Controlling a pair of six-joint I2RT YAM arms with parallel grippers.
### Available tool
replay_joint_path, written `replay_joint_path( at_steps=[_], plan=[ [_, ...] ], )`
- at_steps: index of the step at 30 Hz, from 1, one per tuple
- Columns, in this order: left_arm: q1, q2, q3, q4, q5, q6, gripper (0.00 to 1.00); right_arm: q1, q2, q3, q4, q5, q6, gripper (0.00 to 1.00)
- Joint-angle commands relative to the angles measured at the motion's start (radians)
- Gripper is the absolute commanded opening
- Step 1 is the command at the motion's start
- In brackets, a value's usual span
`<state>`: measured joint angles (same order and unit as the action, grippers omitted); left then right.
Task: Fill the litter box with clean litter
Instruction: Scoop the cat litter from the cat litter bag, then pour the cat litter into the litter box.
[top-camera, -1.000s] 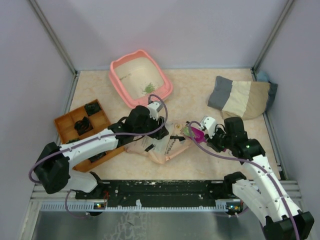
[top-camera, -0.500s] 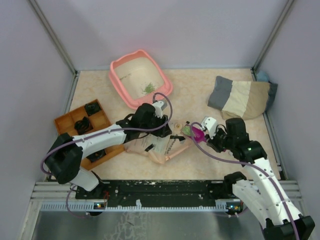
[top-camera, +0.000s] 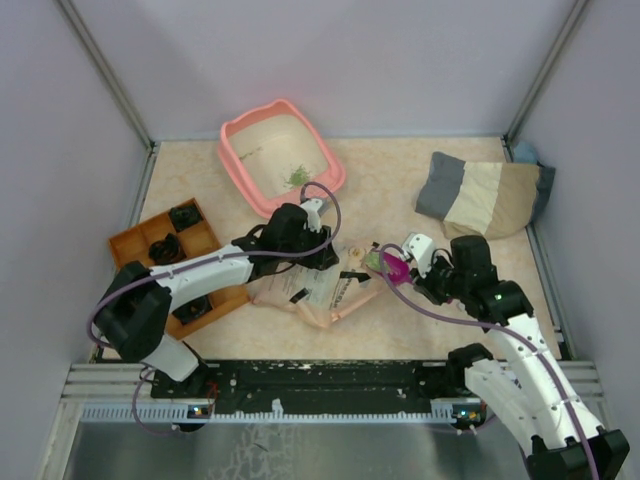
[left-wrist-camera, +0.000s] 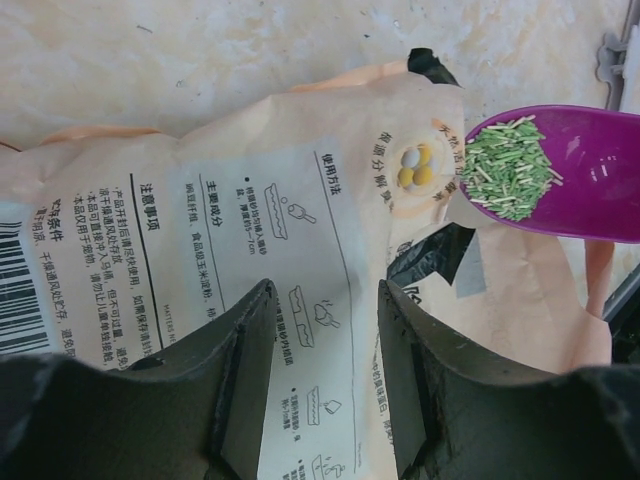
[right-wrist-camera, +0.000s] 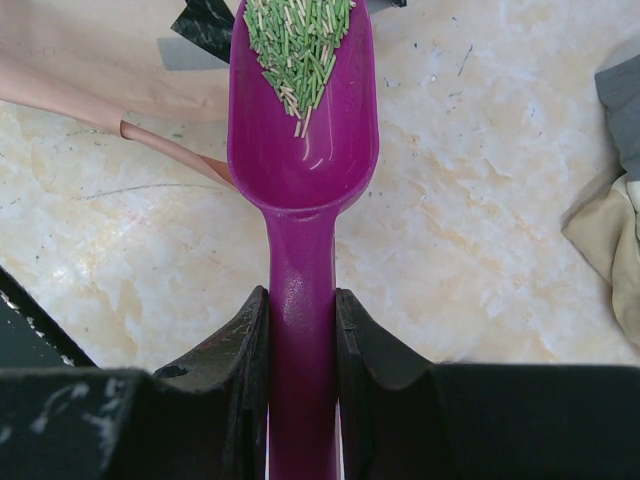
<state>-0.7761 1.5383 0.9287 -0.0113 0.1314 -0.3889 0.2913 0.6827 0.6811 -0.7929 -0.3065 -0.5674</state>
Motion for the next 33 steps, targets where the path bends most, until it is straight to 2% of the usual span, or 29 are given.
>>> replay_joint_path(
  at_steps=[1,24,33],
  plan=[
    [0.012,0.024,0.009,0.009,-0.002,0.014,0.51,-0.006,-0.009,0.017,0.042,0.011,-0.01,0.0],
    [0.029,0.063,0.062,-0.033,-0.031,0.031,0.51,0.003,-0.082,0.008,0.048,-0.024,-0.014,0.0],
    [0.032,-0.05,0.069,-0.046,-0.052,-0.016,0.5,0.001,-0.043,0.062,0.066,-0.056,0.036,0.0]
  ],
)
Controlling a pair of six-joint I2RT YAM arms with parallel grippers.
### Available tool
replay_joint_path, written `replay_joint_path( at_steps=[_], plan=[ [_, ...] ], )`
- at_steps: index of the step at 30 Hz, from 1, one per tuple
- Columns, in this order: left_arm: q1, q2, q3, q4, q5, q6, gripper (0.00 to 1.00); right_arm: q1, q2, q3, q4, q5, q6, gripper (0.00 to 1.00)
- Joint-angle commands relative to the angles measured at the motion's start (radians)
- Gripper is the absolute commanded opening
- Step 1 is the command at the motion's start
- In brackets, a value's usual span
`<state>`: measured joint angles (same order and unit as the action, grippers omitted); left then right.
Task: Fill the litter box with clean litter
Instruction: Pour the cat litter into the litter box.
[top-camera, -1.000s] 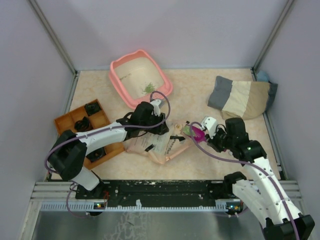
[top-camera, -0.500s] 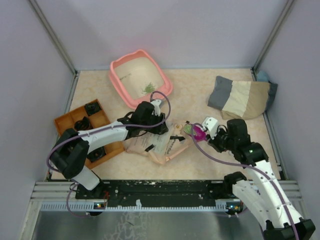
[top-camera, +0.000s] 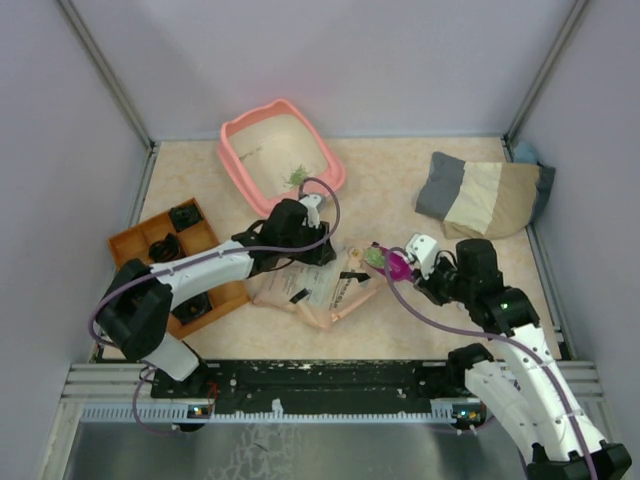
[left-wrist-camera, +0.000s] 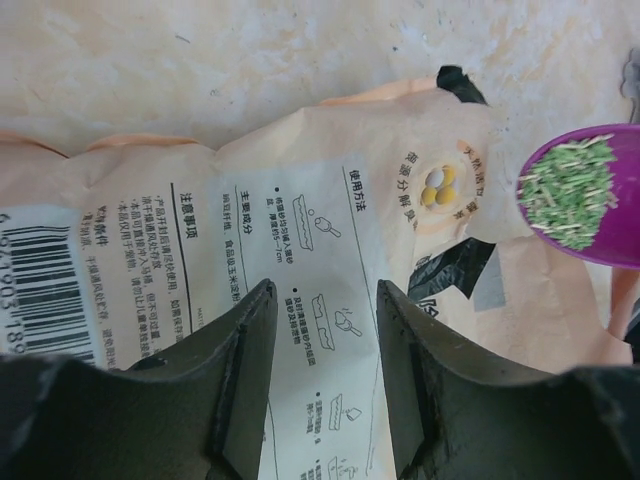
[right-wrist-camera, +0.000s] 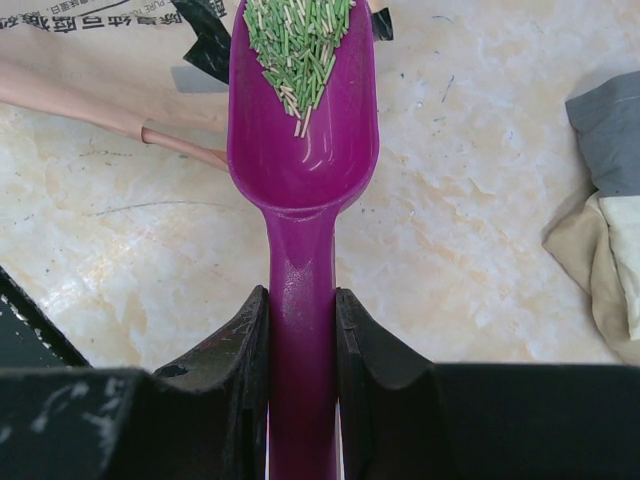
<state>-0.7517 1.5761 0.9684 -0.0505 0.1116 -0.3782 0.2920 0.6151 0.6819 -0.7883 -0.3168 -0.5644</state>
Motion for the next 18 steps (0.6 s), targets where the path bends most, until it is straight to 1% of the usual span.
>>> replay_joint_path(
  at_steps=[1,3,9,13,18],
  plan=[
    [0.008,-0.111,0.027,-0.016,-0.06,-0.031,0.51,-0.001,0.034,0.071,0.064,-0.062,0.042,0.0],
    [0.014,-0.162,0.012,-0.019,-0.109,-0.032,0.52,-0.015,0.048,0.087,0.086,-0.102,0.075,0.0],
    [0.041,-0.321,-0.053,-0.039,-0.15,-0.043,0.54,-0.019,0.107,0.144,0.176,-0.188,0.176,0.0],
    [0.051,-0.435,-0.092,-0.059,-0.153,-0.043,0.57,-0.02,0.124,0.168,0.252,-0.229,0.249,0.0],
    [0.055,-0.517,-0.097,-0.134,-0.143,-0.018,0.59,-0.019,0.14,0.186,0.37,-0.233,0.344,0.0]
  ],
)
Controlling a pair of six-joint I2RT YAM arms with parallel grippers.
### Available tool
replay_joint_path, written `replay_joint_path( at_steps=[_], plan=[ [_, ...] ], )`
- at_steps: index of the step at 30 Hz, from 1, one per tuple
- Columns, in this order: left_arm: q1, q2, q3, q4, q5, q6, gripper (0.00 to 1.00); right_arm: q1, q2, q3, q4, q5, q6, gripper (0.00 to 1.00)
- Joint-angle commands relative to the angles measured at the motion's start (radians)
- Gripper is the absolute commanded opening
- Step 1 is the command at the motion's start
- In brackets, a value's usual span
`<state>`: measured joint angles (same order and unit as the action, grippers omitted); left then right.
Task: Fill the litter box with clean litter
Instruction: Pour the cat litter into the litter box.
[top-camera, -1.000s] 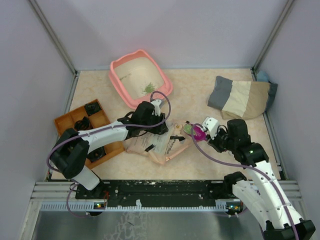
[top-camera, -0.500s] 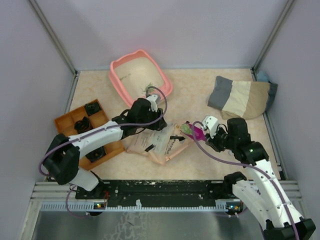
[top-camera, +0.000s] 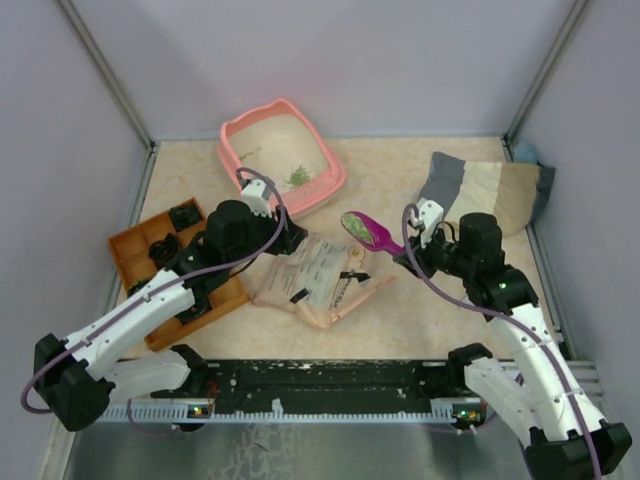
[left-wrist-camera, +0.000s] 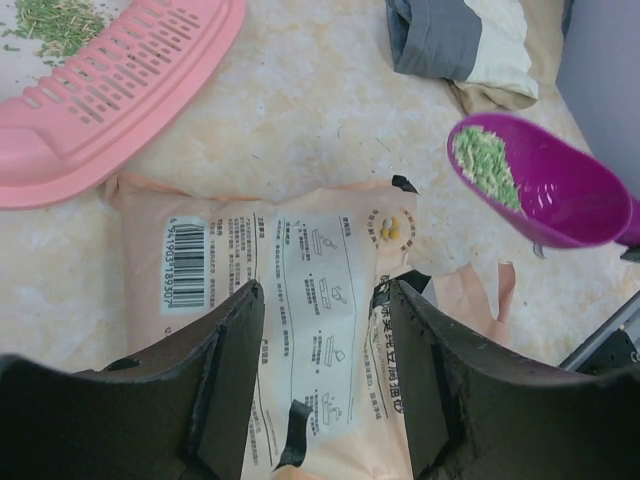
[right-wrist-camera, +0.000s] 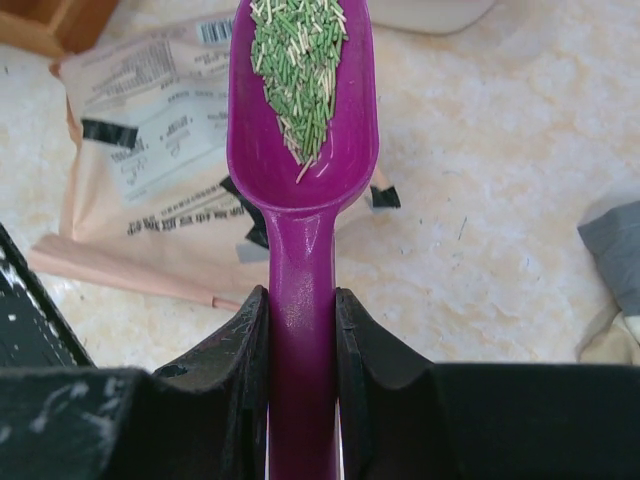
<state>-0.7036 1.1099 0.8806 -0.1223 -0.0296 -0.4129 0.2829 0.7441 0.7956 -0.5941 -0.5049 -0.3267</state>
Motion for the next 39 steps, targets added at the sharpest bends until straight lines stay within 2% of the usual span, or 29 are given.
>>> replay_joint_path(
  at_steps=[1,13,18,20,30,39],
  plan=[
    [0.007,-0.065,-0.016,-0.071,0.008,0.021,0.6,-0.01,0.022,0.081,0.189,-0.04,0.117,0.0],
    [0.006,-0.225,-0.015,-0.219,0.072,0.21,0.74,-0.009,0.197,0.209,0.217,0.095,0.144,0.0],
    [0.006,-0.31,-0.051,-0.262,0.054,0.249,0.86,0.027,0.313,0.285,0.198,0.18,0.1,0.0],
    [0.006,-0.35,-0.083,-0.258,0.063,0.256,0.99,0.069,0.359,0.326,0.182,0.24,0.063,0.0],
    [0.005,-0.516,-0.178,-0.255,0.074,0.323,1.0,0.193,0.644,0.543,0.174,0.467,-0.094,0.0],
    [0.006,-0.597,-0.224,-0.251,0.005,0.35,1.0,0.284,0.956,0.789,0.176,0.649,-0.347,0.0]
  ],
)
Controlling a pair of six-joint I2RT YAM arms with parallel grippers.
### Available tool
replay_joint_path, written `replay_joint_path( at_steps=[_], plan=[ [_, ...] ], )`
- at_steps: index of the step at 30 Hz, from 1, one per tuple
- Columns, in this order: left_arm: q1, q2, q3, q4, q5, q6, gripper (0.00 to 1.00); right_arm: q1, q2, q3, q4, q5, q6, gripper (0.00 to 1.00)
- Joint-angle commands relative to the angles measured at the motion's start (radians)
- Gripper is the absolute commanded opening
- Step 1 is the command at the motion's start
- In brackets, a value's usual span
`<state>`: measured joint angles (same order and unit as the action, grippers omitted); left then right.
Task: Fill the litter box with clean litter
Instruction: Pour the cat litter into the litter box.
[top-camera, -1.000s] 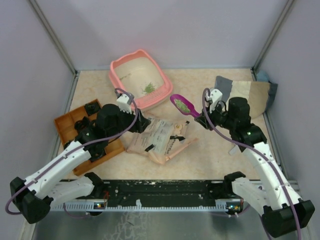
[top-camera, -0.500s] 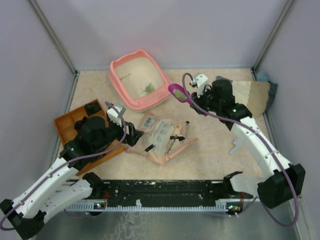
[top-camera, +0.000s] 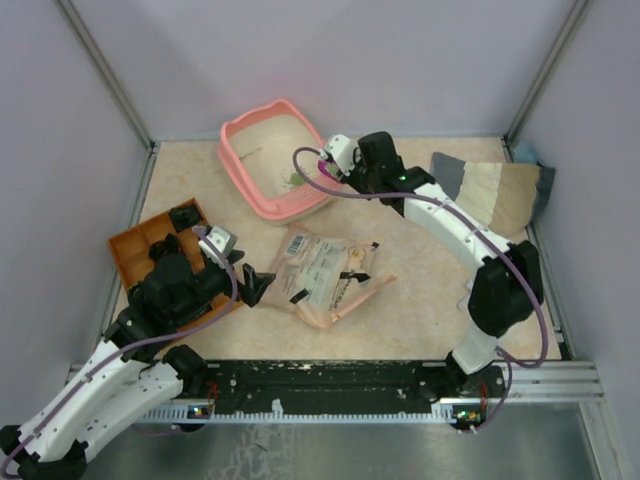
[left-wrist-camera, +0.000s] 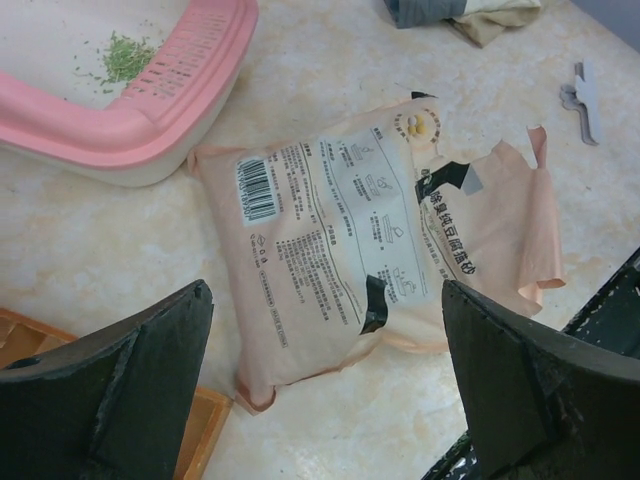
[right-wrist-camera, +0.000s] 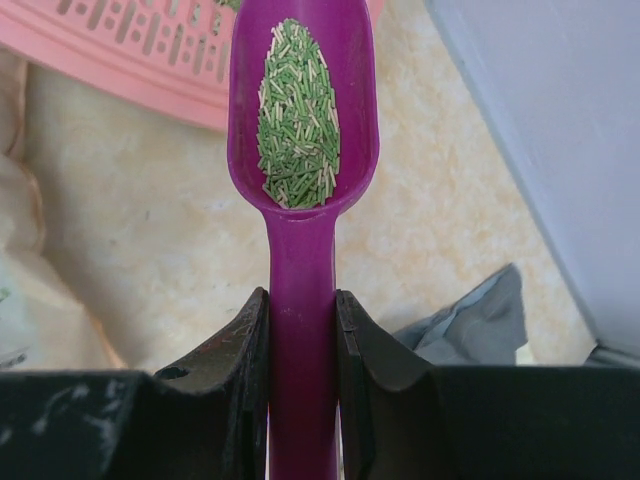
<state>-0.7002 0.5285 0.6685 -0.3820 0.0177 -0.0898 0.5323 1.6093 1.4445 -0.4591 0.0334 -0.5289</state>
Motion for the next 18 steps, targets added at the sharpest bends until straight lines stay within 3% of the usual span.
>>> replay_joint_path(
  at_steps=[1,18],
  plan=[
    [0.002,-0.018,-0.007,0.004,-0.057,0.03,1.0,0.044,0.12,0.169,0.033,0.133,-0.174,0.0],
    [0.004,-0.202,0.005,-0.003,-0.319,0.036,1.0,0.149,0.45,0.508,-0.038,0.433,-0.637,0.0]
  ],
)
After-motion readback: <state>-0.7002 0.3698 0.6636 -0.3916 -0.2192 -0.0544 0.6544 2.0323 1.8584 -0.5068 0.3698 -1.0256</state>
